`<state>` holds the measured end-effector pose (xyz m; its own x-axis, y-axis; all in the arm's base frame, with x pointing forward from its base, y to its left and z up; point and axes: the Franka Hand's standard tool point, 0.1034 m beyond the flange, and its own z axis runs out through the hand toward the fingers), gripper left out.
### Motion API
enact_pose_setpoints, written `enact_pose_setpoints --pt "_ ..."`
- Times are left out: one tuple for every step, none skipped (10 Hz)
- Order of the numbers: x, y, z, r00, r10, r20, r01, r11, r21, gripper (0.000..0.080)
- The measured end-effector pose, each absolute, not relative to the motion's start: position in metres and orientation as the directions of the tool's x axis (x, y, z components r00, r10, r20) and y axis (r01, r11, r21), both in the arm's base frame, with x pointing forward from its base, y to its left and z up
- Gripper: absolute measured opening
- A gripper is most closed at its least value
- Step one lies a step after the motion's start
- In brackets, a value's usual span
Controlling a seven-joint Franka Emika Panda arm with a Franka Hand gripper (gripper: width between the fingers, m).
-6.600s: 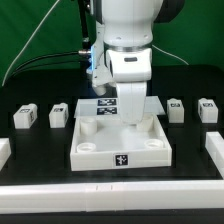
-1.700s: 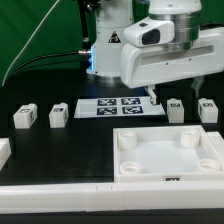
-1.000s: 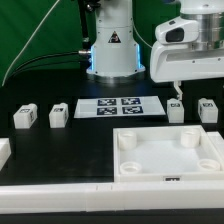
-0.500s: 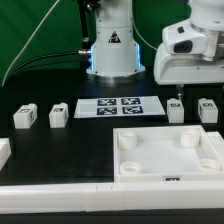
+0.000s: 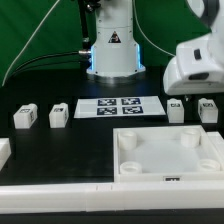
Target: Assemble one leg
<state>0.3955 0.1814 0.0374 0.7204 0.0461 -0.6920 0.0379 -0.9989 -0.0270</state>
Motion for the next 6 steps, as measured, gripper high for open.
enact_pose_setpoints --pt "0.397 0.180 0.034 0.712 0.043 -0.701 0.034 -0.999 -0.027 0.0648" --pt "0.397 0.181 0.032 0.716 0.044 -0.697 0.035 -0.999 -0.027 0.0648" --pt "0.397 0.182 0.030 0.716 0.045 -0.697 0.036 -0.999 -0.028 0.0648" --pt "0.395 0.182 0.027 0.709 0.045 -0.704 0.036 -0.999 -0.027 0.0648" --pt "0.393 0.183 0.023 0.690 0.045 -0.722 0.037 -0.999 -0.027 0.0648" --pt "0.394 0.184 0.020 0.695 0.045 -0.718 0.036 -0.999 -0.028 0.0648"
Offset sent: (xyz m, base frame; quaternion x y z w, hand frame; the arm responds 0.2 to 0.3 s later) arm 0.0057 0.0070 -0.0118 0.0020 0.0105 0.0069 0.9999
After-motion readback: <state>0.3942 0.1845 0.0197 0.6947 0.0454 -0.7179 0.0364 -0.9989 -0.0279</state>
